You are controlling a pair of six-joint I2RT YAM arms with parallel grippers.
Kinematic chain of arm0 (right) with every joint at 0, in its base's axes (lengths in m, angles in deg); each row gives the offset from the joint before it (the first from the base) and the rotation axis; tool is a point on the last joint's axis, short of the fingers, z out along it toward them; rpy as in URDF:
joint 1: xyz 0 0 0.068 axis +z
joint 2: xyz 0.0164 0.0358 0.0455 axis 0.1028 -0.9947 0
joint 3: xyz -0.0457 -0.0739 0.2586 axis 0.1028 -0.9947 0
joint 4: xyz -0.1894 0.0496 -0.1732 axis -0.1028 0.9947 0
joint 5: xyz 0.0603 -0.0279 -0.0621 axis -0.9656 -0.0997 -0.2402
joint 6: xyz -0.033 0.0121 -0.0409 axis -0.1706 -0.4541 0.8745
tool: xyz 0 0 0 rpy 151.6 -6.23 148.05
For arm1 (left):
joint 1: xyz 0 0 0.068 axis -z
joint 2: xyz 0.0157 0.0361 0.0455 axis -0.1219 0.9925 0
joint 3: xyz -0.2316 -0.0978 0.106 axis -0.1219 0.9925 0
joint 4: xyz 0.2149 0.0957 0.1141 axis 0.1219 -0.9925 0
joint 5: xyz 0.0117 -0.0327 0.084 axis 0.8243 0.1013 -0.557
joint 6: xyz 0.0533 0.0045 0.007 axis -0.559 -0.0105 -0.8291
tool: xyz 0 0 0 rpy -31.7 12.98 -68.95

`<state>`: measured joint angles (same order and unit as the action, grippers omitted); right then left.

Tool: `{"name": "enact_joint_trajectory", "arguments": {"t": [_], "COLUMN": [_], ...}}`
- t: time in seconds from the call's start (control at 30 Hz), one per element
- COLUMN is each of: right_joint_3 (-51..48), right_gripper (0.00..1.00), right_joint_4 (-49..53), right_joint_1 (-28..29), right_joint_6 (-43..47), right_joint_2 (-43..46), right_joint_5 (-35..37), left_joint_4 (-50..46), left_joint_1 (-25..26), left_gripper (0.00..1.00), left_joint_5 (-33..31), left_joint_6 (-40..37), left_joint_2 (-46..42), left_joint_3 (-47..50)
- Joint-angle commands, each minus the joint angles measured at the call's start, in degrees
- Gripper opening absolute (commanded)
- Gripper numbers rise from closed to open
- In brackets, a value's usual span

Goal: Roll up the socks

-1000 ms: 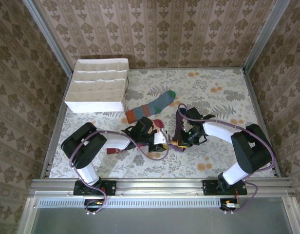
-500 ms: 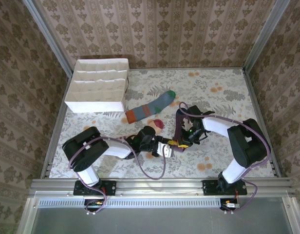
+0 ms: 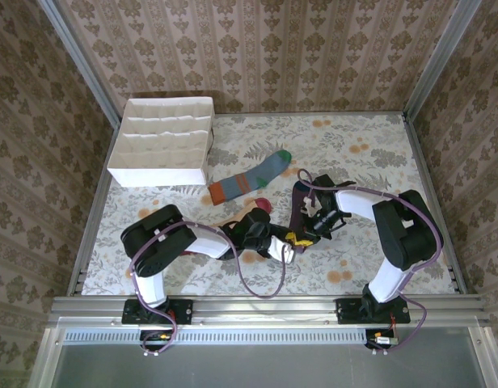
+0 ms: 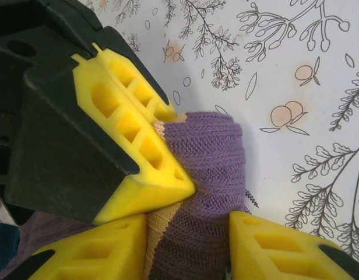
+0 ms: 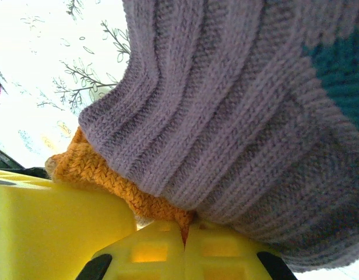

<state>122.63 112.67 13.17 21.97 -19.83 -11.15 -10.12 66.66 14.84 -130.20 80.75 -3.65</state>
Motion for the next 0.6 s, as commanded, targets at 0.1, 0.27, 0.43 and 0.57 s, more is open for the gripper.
{"name": "enact_joint_trajectory", "arguments": {"t": [0.1, 0.27, 0.43, 0.57], "right_joint_3": [-2.26, -5.07, -9.24, -16.21], "right_gripper": [0.01, 0.26, 0.48, 0.47], "right_joint_4": [2.12, -3.97, -9.2, -15.5], "right_joint_1": [0.01, -1.11, -2.32, -2.36], "right_joint_6": [0.49, -3.82, -8.58, -13.04], "right_joint_2": [-2.12, 4.9, 19.57, 30.91], "right_joint_5": [-4.21, -3.77, 4.84, 10.49], "left_joint_4": [-17.77, -37.91, -53.01, -61.33], "left_joint_1": [1.06, 1.16, 0.7, -0.69], "left_gripper": [0.11, 0.0, 0.0, 0.0], "left_joint_5": [-2.28, 3.94, 7.64, 12.84], "left_joint_6": [-4.55, -1.54, 3.87, 10.04], "left_joint_2": [1.72, 1.85, 5.1, 8.1], "left_joint_3": [-4.4, -12.93, -22.08, -28.44]}}
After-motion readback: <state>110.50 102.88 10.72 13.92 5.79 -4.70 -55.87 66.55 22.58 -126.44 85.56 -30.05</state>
